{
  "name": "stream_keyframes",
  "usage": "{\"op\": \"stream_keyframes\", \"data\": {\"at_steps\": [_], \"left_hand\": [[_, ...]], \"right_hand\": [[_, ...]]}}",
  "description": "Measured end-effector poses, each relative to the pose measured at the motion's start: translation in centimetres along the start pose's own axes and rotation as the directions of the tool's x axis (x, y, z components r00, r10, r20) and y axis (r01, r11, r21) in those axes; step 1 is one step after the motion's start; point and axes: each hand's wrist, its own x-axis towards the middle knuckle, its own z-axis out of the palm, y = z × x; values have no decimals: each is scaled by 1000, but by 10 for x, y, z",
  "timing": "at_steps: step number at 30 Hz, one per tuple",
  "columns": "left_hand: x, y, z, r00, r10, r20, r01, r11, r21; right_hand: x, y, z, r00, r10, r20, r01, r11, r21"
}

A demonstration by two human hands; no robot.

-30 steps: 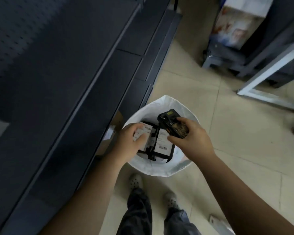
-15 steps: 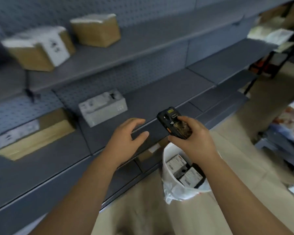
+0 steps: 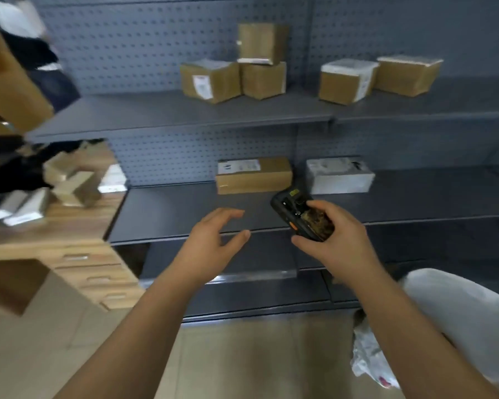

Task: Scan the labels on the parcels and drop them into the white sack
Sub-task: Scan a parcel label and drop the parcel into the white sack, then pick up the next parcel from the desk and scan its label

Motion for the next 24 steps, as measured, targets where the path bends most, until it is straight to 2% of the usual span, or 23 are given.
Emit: {"op": "stream_keyframes", "data": {"at_steps": [4, 9, 16, 19, 24], "left_hand": [[-74, -67, -106, 976, -139, -169, 146, 989, 33], [-152, -126, -214, 893, -249, -375, 298, 951, 80], [-238, -197, -311, 694, -426, -581, 536, 844, 21], [-264, -233, -350, 599, -496, -629, 623, 782, -23], [-288, -285, -433, 452, -520, -725, 715, 697, -55]], "right_hand": [[-9, -89, 99, 983, -134, 125, 129, 991, 47], [-10, -197, 205, 910, -308, 279, 288, 951, 110], [-9, -310, 354, 744, -497, 447, 437, 868, 236], [-9, -350, 425, 663, -579, 474, 483, 815, 319], [-2, -428, 533, 557, -675, 484, 501, 738, 453]]}}
